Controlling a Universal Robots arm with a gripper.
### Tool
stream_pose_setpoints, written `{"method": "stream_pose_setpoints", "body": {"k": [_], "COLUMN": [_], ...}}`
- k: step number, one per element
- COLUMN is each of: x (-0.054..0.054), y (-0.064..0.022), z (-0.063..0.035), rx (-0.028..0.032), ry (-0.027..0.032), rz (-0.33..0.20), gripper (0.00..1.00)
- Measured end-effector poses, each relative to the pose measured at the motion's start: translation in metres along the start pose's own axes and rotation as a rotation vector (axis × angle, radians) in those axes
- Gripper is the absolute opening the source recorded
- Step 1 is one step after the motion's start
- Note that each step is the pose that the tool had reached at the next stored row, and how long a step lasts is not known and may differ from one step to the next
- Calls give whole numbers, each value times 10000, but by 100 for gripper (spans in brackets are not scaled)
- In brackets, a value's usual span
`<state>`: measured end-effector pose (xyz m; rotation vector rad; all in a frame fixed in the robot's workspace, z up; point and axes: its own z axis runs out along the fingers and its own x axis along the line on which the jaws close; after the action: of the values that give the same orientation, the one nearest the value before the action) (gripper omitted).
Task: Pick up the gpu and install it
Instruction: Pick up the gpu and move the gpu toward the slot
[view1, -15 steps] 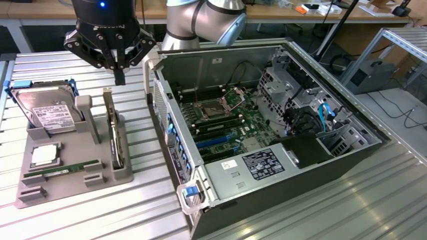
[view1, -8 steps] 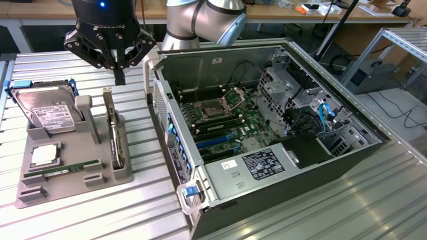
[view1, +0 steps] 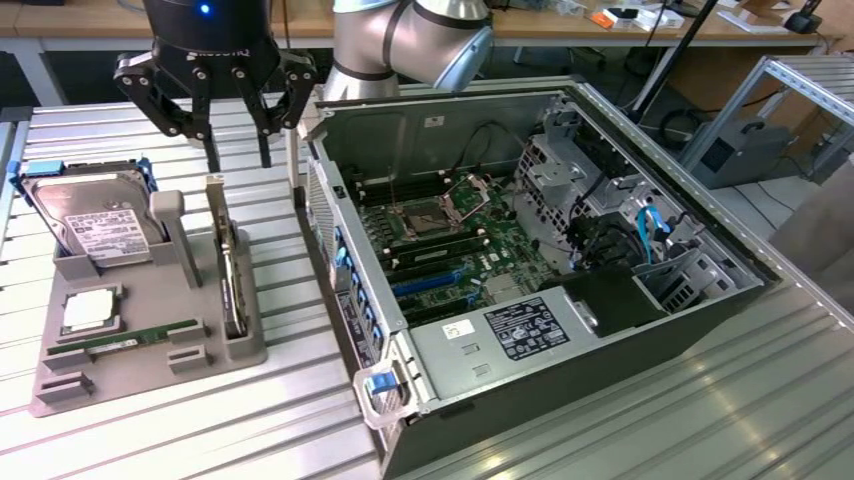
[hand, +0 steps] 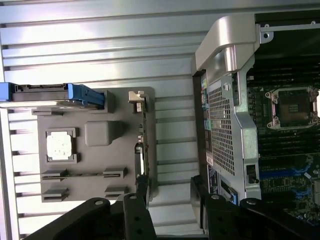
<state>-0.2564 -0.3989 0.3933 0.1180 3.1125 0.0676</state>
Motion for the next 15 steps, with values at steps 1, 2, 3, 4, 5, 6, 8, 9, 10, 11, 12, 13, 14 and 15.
{"method": "stream_pose_setpoints", "body": {"k": [1,2,3,4,5,6,8,9,10,11,12,13,14,15], "x": [0,0,0,0,0,0,0,1,2,3,5,6,7,8], "y": [0,0,0,0,0,0,0,-1,0,-1,-1,-1,-1,-1], "z": [0,0,0,0,0,0,1,3,6,9,10,12,13,14], "rx": [0,0,0,0,0,0,1,0,0,0,1,0,0,0], "ry": [0,0,0,0,0,0,1,0,0,0,0,0,0,0], "rz": [0,0,0,0,0,0,0,-1,0,0,0,0,0,0], "gripper": [48,48,48,48,48,48,48,48,48,48,48,48,48,48]}}
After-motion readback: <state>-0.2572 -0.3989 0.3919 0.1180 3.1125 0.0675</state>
